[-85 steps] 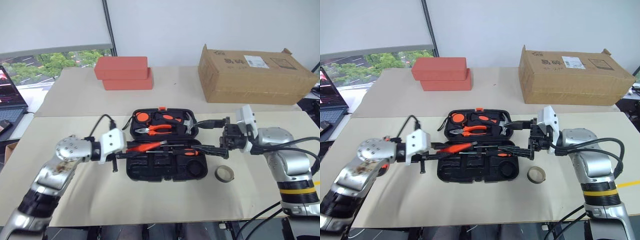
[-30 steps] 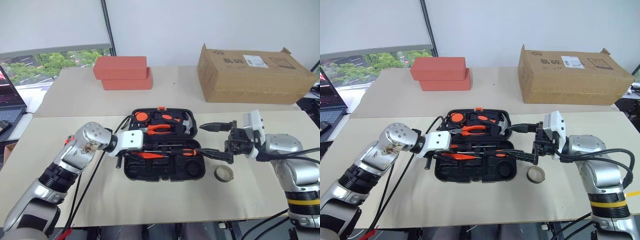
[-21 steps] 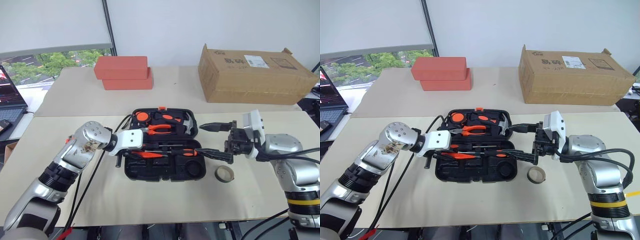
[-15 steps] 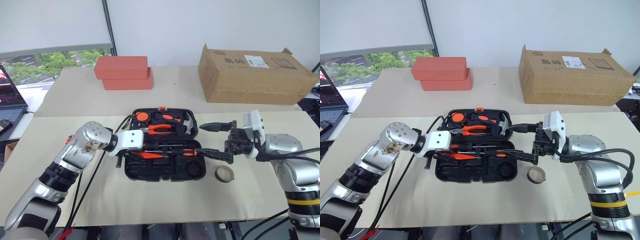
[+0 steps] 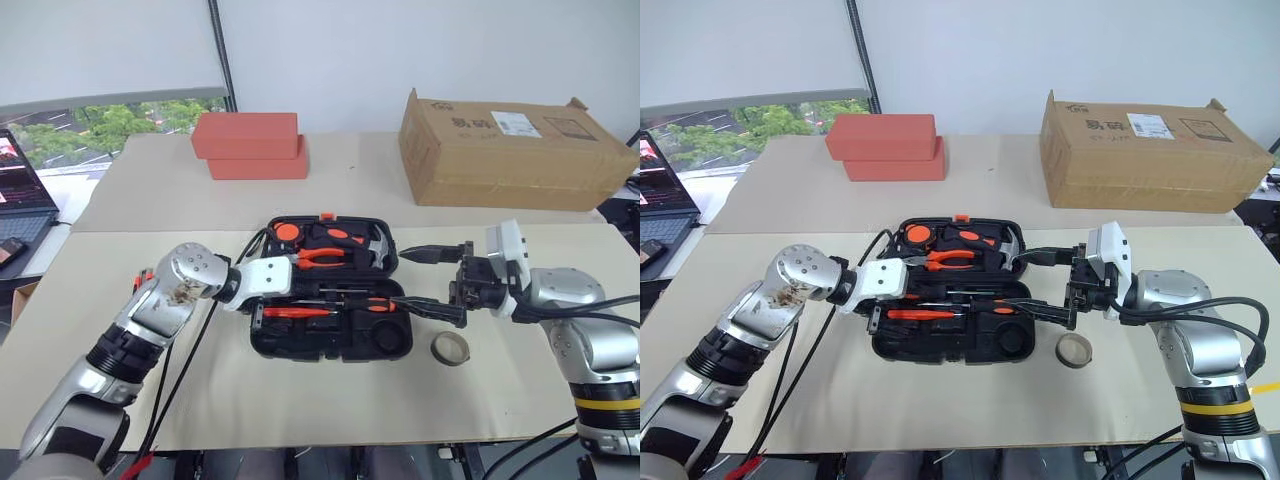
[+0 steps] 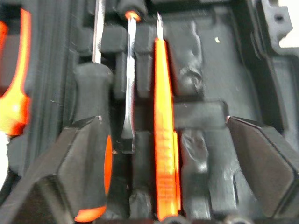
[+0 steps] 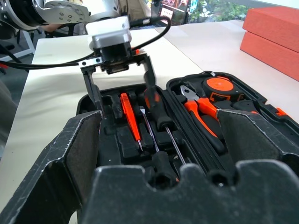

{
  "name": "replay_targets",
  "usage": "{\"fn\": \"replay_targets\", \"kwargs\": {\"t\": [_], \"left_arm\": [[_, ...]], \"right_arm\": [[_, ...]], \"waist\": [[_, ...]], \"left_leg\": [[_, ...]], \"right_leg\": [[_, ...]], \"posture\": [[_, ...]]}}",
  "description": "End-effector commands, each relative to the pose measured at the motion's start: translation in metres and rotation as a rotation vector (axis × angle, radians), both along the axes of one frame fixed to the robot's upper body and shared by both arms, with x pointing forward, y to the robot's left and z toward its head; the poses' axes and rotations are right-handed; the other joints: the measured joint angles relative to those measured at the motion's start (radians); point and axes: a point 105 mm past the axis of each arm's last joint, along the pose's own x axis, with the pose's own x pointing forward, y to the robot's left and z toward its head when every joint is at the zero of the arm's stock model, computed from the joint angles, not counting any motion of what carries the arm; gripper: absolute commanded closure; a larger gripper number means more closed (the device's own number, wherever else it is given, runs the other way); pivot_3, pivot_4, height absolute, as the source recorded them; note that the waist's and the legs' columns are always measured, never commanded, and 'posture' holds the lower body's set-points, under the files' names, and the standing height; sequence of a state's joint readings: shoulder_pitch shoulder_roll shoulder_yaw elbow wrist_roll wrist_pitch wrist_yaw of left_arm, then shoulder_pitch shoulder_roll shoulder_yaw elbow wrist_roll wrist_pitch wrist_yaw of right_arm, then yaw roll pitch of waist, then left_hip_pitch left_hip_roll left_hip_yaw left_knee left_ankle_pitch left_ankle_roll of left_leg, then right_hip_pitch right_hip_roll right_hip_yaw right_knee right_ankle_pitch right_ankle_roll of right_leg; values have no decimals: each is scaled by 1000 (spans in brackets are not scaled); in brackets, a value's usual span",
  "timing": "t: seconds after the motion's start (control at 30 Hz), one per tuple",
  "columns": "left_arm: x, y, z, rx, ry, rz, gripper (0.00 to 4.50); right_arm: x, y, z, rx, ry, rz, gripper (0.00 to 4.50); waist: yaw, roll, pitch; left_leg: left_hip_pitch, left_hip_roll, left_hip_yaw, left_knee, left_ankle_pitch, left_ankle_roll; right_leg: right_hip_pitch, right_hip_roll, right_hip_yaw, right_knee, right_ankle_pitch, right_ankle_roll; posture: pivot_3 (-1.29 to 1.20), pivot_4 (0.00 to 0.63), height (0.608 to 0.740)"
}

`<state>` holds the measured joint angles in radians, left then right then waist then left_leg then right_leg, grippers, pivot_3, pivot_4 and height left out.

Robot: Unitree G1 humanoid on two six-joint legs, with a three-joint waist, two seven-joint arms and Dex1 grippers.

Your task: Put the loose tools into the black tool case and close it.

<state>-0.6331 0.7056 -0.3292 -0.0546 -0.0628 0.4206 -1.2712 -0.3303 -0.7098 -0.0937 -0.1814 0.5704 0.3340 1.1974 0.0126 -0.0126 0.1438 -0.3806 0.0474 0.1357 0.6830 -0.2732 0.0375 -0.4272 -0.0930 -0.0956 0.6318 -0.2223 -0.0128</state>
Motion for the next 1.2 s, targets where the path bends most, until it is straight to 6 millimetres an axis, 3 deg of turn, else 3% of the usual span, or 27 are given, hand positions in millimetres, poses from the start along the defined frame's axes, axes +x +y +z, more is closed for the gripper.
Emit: {"fn": "replay_targets", "kwargs": {"t": [0.03, 0.1, 0.2, 0.3, 0.43, 0.53, 0.73, 0.93, 1.2], "left_arm": [[1, -7, 38, -133, -70, -3, 33], [-2, -12, 51, -241, -59, -17, 33], [-2, -11, 50, -286, -91, 5, 751], [-1, -13, 45, -347, -117, 101, 1852], [-16, -13, 21, -417, -50, 225, 3431], [-14, -6, 4, -401, -44, 332, 4429], [-16, -9, -24, -338, -4, 395, 4429], [-20, -13, -34, -280, 22, 364, 4429], [-19, -3, -44, -193, -5, 374, 4429]], "right_arm": [[-1, -2, 9, 8, -51, 2, 0], [-1, -3, 8, 7, -50, 2, 0], [-1, -3, 7, 7, -48, 2, 0], [-2, -4, 7, 5, -49, 1, 0], [-3, -7, 6, 4, -48, -11, 0], [-4, -7, 5, 4, -46, -12, 0], [-2, -6, 5, 5, -47, -10, 0], [-2, -7, 6, 2, -50, -15, 0], [-3, -7, 6, 7, -49, -21, 0]], "waist": [[-1, 0, 0], [-1, 0, 0], [-3, 0, 0], [-5, 0, 0], [-4, 0, 0], [-2, 0, 0], [0, 0, 0], [-1, 0, 0], [-2, 0, 0]], "left_leg": [[0, 0, 0, 0, 0, 0], [0, 0, 0, 0, 3, -4], [0, 0, 0, 0, 3, -6], [2, 0, 1, 0, 3, -6], [2, 0, 1, 0, 3, -6], [3, 0, 1, 0, 3, -5], [6, 0, 0, 0, -1, 1], [6, 0, 0, 0, -1, 1], [7, 0, 1, -1, -1, 1]], "right_leg": [[0, 0, 0, 0, 0, 0], [0, 0, 0, 0, 2, -3], [0, 0, 0, 0, 2, -3], [1, 0, 1, 0, 2, -3], [2, 0, 2, 0, 2, -3], [2, 0, 2, 0, 2, -3], [4, -1, 1, 0, 2, -3], [4, -1, 1, 0, 2, -3], [5, -1, 2, 0, 2, -3]], "posture": [[0, 150, 711], [0, 150, 711], [0, 150, 711], [0, 150, 711], [0, 150, 711], [0, 150, 711], [0, 150, 711], [0, 150, 711], [0, 150, 711]]}}
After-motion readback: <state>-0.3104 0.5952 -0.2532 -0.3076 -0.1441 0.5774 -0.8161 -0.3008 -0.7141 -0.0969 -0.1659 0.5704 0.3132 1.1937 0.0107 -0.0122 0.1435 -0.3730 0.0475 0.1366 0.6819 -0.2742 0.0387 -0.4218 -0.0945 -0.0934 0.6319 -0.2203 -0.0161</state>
